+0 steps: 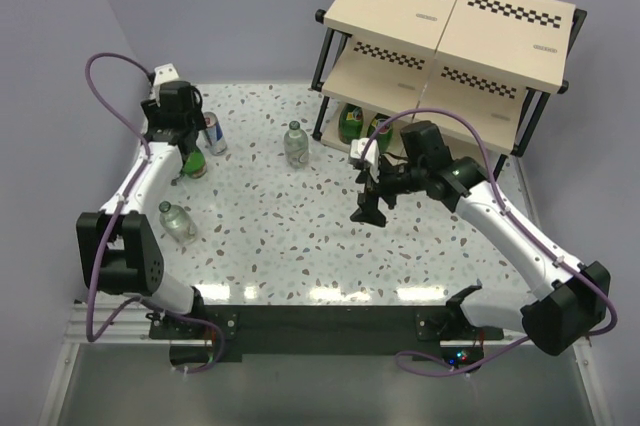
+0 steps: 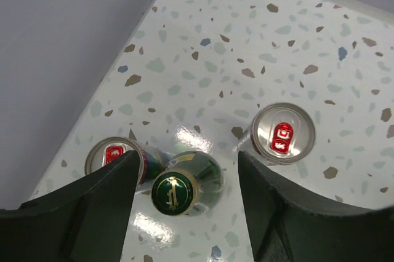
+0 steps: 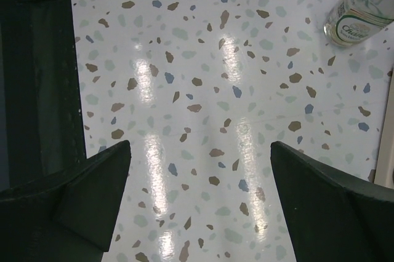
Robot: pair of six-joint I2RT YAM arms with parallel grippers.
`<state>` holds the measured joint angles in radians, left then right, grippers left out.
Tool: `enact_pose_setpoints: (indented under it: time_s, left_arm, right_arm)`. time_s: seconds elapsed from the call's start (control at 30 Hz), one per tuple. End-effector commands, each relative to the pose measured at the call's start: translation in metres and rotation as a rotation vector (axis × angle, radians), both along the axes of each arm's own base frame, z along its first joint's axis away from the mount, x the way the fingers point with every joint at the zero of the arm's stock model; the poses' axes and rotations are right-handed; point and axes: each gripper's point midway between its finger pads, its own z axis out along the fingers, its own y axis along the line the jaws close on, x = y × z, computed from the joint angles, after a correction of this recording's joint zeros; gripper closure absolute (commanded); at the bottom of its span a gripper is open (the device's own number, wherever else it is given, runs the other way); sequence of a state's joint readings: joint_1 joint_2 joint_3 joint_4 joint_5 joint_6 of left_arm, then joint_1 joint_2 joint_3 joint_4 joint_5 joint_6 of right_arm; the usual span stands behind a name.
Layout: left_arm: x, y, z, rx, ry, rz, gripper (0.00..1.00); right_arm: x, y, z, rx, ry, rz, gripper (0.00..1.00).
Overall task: Place and organize the beverage onto the shelf
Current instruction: Place the drink on the shelf, then move the drink to the center of the board.
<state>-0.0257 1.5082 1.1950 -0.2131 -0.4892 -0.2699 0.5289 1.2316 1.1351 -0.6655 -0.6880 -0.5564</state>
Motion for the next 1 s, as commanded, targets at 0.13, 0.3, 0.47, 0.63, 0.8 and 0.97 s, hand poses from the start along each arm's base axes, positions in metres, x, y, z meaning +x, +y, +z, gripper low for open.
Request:
enact_pose_setpoints:
  time_s: [0.13,0.3,0.47,0.63,0.8,0.97]
  left_arm:
    - [0.003,0.021,-0.004,0.031,0.04,0.084,0.37]
    - [0.002,0.018,-0.018,0.024,0.07,0.062,0.48]
    - [0.001,0.011,-0.019,0.001,0.067,0.021,0.68]
    - [-0.009,0.0,-0.018,-0.013,0.064,-0.055,1.0]
    - [-0.024,-0.036,-0.011,-0.083,0.02,-0.256,1.0]
    - [-0.042,-0.117,0.012,-0.077,-0.072,-0.586,1.0]
  right_arm:
    - [-0.003,0.001,0.01,0.054,-0.033,0.035,0.01]
    - [-0.001,0.0,0.01,0.057,-0.025,0.024,0.01]
    - [0.002,-0.004,0.012,0.063,-0.023,0.008,0.01]
    - [0.006,-0.01,0.016,0.076,-0.022,-0.011,0.01]
    - [0.008,-0.014,0.018,0.081,-0.025,-0.026,0.01]
    - [0.012,-0.021,0.021,0.086,-0.036,-0.048,0.01]
